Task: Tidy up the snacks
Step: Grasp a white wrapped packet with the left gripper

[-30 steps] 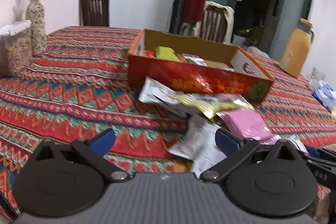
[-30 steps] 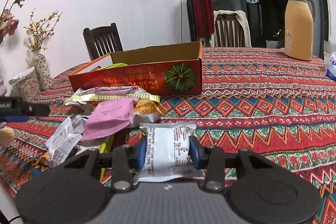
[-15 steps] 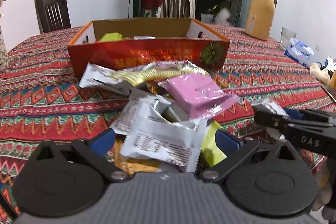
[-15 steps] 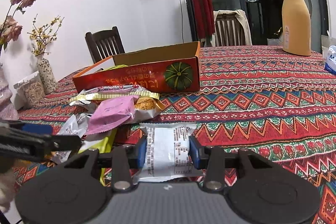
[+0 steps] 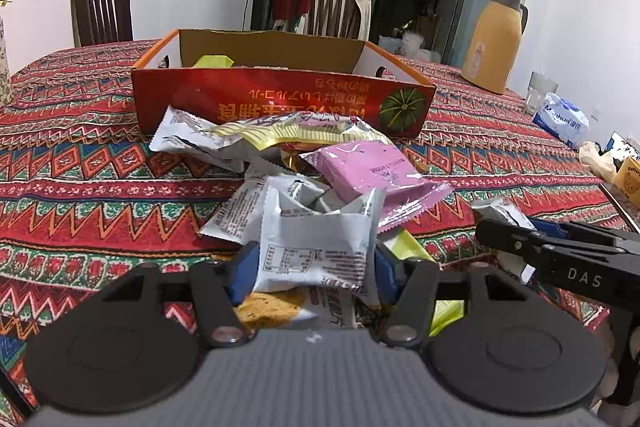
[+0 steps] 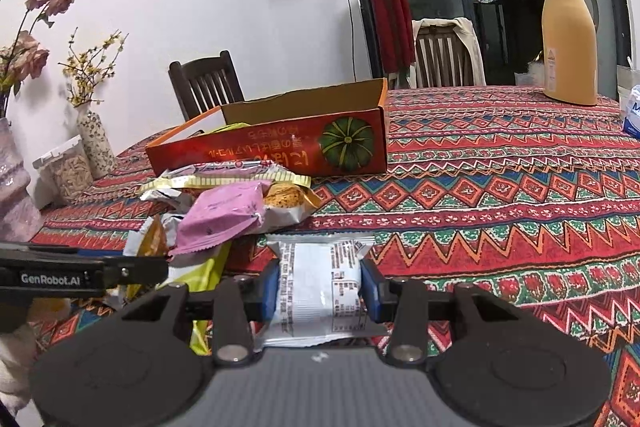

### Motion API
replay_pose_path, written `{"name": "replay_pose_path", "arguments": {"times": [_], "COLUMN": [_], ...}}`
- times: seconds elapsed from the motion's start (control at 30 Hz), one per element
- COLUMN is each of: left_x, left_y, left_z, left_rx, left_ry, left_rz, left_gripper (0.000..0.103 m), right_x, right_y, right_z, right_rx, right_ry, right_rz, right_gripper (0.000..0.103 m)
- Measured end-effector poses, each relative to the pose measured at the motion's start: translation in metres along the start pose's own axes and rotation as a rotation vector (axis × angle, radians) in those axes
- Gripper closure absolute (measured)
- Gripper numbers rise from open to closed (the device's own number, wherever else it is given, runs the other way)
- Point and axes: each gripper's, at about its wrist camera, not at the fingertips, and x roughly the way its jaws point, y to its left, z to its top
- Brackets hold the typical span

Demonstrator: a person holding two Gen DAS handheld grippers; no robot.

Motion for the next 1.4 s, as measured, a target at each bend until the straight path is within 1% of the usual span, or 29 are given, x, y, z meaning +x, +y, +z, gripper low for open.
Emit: {"name": "replay_pose_path", "arguments": {"times": [0.27,0.53,0.73,0.9,1.07,1.4], "left_x": [-0.02,-0.049,-0.058,-0.056,-0.047,-0.012], "left_y": [0.004,0.01,0.016,0.023,0.033,0.041], "left_z": [0.004,0.018,0.038,0.059,0.081,0.127], "left_rx": [-0.001,-0.003,-0.01,-0.02,-0.039,-0.048], "left_ry": [-0.05,-0.151,-0.218,-0.264,-0.29,-0.301], "left_rz": [-0.01,0.005,0.028,0.041,0.05,0.068], "left_gripper": [0.045,0.045,0.045,0.045,0.045,0.045], "right_x": [-0.003,-0.012,-0.011,-0.005,0.008,0.048], "right_y": [0.003,0.003,0.006,0.011,0.017,0.026], "right_z": [0.004,0.02,0.038,0.056,0.079,0.127], "right_rx": [-0.011,-0.023,-0.034,-0.049,-0.063,-0.088], "right_ry": [-0.013,-0.059,-0.1,-0.126,-0.148,-0.167], "right_rz": [-0.007,-0.027,-0.034,-0.038,-0.042,-0.048], "right_gripper": [0.062,0.062,0.062,0.062,0.062,0.062]}}
